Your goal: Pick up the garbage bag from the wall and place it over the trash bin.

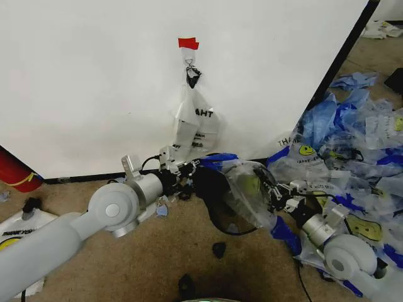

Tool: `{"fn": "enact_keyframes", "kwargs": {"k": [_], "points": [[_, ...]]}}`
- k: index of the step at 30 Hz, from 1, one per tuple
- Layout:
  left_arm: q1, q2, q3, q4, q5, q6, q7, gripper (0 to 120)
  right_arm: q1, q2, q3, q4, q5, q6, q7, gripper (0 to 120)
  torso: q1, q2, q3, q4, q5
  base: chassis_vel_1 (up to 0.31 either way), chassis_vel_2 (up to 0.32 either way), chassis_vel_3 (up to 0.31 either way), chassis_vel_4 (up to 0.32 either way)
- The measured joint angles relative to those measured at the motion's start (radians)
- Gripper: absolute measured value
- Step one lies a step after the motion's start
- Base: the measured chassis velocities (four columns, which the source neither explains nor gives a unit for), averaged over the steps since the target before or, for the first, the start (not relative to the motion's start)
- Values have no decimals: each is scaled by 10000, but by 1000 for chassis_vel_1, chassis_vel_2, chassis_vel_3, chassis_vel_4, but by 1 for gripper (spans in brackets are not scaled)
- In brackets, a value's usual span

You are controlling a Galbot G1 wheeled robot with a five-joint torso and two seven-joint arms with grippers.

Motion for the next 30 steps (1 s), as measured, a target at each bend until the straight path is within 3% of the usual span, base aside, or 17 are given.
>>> {"fn": "enact_keyframes", "kwargs": {"k": [10,17,29,30], "points": [[-42,77,297,531,183,-10,447,0,-3,-183,231,-20,635,13,-534,0,1,0,0,-1,-2,0,0,0,0],[-144,50,495,528,256,-64,459,0,227,-153,301,-75,1444,-101,-66,0,0,0,0,0,0,0,0,0,0],[-33,-114,525,659,295,-231,509,0,261,18,319,-105,1605,-191,188,0,0,0,0,0,0,0,0,0,0],[-28,-130,476,661,245,-231,499,4,256,18,320,-107,1536,-197,225,0,0,0,0,0,0,0,0,0,0]]}}
